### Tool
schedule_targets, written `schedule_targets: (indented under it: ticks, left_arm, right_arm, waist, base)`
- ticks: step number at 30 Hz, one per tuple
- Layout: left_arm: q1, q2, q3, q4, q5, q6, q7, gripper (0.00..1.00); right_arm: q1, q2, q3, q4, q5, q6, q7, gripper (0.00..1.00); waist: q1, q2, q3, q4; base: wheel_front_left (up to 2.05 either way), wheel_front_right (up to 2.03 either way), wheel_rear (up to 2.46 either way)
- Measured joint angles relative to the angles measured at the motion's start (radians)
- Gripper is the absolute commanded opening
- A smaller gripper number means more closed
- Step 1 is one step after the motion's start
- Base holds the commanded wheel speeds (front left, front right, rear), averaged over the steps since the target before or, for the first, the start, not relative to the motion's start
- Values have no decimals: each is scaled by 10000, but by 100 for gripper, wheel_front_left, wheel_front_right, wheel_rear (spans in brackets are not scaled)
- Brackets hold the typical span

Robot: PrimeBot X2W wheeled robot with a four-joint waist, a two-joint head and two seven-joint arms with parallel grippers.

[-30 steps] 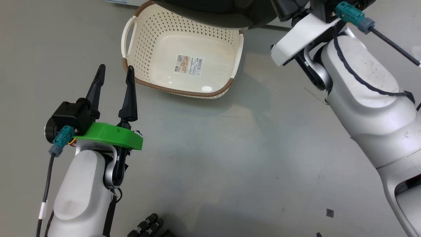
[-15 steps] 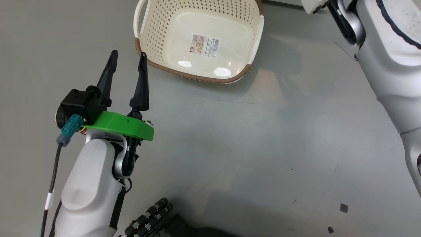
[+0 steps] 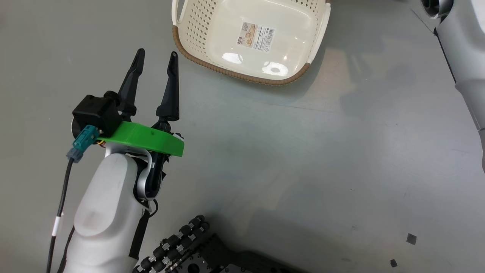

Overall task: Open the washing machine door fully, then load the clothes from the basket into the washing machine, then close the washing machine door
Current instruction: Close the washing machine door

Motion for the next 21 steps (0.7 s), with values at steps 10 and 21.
schedule_targets:
  ticks: [10, 21]
  left_arm:
    - [-46, -12, -245, 21, -188, 0, 0, 100]
    - [-147, -12, -274, 33, -182, 0, 0, 100]
  right_arm:
    - [-188, 224, -435, 305, 111, -282, -59, 0]
    - [-267, 389, -650, 483, 213, -357, -104, 0]
  waist:
    - [0, 0, 199, 27]
    - [0, 0, 264, -15]
  base:
    - [0, 0, 0]
    - [0, 0, 0]
